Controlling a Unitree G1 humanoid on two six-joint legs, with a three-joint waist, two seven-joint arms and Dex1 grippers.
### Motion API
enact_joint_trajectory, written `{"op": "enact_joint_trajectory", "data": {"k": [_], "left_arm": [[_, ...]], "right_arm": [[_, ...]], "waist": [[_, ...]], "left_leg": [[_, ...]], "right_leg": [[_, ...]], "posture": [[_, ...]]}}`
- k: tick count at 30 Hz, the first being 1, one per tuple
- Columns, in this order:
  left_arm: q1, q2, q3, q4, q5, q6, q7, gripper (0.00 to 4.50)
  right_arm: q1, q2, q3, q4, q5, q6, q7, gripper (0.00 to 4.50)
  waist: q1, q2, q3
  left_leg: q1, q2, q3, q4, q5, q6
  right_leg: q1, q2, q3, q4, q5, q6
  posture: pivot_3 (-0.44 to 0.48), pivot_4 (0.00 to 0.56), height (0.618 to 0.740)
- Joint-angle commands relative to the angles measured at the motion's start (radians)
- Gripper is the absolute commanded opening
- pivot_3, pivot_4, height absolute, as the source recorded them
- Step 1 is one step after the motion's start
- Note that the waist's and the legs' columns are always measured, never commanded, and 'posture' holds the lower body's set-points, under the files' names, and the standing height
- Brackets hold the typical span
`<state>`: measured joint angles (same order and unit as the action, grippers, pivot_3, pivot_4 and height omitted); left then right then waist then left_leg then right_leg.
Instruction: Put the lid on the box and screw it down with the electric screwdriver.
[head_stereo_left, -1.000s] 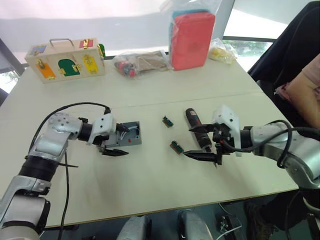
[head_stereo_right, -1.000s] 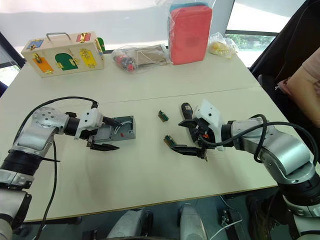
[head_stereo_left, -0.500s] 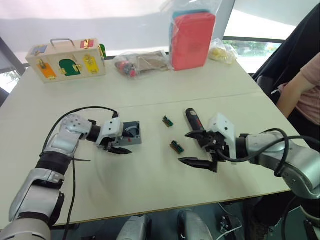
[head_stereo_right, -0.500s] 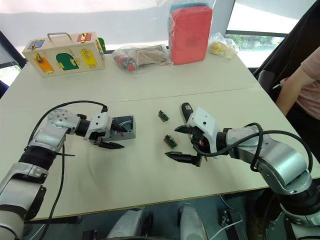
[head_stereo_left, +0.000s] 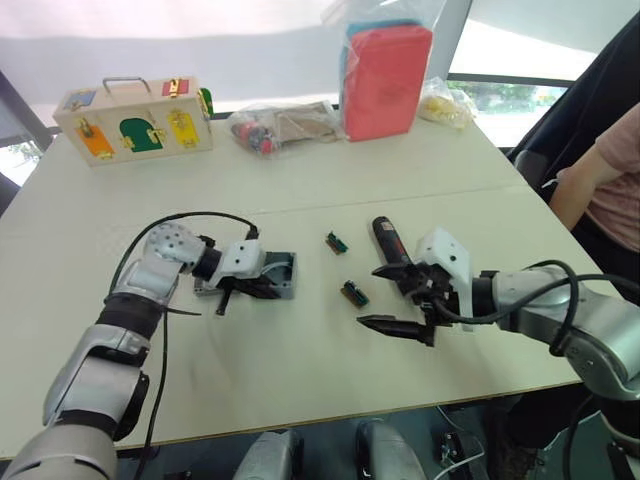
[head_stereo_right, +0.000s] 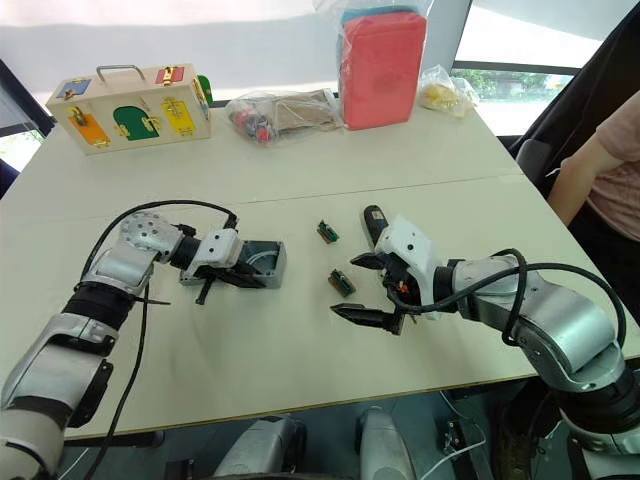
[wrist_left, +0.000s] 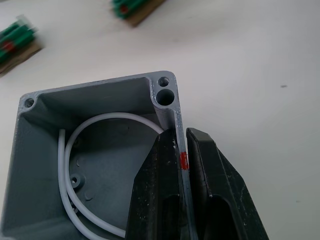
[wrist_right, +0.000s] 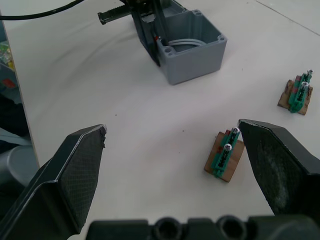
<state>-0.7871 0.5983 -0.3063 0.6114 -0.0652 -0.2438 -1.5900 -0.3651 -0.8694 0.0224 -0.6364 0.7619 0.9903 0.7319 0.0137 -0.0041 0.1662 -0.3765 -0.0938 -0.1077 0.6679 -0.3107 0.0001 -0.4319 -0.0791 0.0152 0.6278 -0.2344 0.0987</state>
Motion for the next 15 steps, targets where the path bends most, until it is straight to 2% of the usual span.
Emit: {"op": "enact_joint_trajectory", "data": {"k": [1, 9, 15], "left_arm": [[-0.059, 0.011, -0.058, 0.019, -0.044, -0.069, -0.024, 0.03], [-0.142, 0.001, -0.172, 0.177, -0.040, -0.243, -0.024, 0.03], [-0.153, -0.003, -0.212, 0.203, -0.092, -0.289, -0.024, 0.03]], "right_arm": [[0.012, -0.021, -0.070, -0.057, 0.050, 0.011, 0.008, 4.50], [0.041, -0.027, -0.107, -0.088, 0.078, 0.028, -0.018, 4.50], [0.046, -0.028, -0.109, -0.096, 0.086, 0.030, -0.031, 4.50]], "waist": [[-0.001, 0.000, 0.000], [-0.001, 0.000, 0.000], [-0.001, 0.000, 0.000]], "left_leg": [[0.000, 0.000, 0.000, 0.000, 0.000, 0.000], [0.000, 0.000, 0.000, 0.000, 0.000, 0.000], [0.000, 0.000, 0.000, 0.000, 0.000, 0.000]], "right_leg": [[0.000, 0.000, 0.000, 0.000, 0.000, 0.000], [0.000, 0.000, 0.000, 0.000, 0.000, 0.000], [0.000, 0.000, 0.000, 0.000, 0.000, 0.000]], "posture": [[0.000, 0.150, 0.740], [0.000, 0.150, 0.740], [0.000, 0.150, 0.740]]}}
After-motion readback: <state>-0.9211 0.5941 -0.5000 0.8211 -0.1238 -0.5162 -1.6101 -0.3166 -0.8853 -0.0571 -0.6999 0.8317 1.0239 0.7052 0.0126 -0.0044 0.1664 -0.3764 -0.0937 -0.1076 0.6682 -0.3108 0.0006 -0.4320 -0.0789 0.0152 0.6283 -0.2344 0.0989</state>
